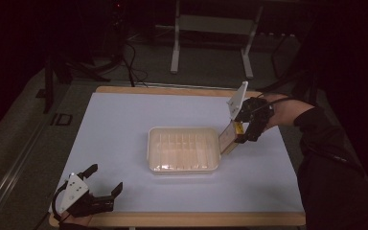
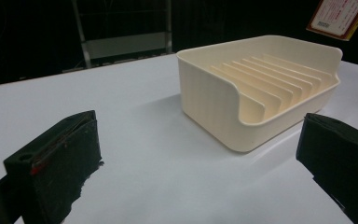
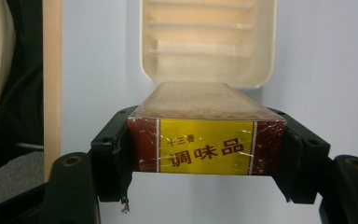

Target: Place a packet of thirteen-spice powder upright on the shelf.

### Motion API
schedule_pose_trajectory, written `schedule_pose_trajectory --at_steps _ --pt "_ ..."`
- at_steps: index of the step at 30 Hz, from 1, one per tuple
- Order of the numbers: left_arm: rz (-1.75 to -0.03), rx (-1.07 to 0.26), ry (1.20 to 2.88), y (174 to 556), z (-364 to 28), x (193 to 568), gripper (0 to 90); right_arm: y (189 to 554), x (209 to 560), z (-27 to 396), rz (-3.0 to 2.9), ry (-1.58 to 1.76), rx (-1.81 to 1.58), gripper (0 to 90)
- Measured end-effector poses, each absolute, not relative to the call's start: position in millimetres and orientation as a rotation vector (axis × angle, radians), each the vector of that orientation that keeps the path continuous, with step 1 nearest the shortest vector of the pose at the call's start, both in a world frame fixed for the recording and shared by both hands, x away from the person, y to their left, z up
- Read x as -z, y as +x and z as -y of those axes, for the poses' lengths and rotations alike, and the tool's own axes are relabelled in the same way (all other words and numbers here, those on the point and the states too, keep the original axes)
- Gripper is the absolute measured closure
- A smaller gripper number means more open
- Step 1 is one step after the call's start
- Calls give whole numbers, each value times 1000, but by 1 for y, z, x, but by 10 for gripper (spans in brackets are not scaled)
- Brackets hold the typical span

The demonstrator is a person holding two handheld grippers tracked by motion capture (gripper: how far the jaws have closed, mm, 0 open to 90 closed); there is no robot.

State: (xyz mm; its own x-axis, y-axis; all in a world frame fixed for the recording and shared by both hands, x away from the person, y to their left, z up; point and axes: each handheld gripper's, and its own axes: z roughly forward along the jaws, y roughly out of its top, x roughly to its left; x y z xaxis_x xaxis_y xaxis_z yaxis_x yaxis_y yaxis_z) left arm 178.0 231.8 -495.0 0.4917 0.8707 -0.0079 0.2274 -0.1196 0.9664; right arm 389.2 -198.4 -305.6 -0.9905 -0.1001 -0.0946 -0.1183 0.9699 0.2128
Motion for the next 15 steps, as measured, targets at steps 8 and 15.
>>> schedule_pose_trajectory --at_steps 8,15 --pt "-958 -727 1632 178 -232 495 0 386 302 185 -3026 -222 -404 322" --pt "-955 -726 1632 178 -232 495 0 385 301 171 -3015 -250 -503 321"
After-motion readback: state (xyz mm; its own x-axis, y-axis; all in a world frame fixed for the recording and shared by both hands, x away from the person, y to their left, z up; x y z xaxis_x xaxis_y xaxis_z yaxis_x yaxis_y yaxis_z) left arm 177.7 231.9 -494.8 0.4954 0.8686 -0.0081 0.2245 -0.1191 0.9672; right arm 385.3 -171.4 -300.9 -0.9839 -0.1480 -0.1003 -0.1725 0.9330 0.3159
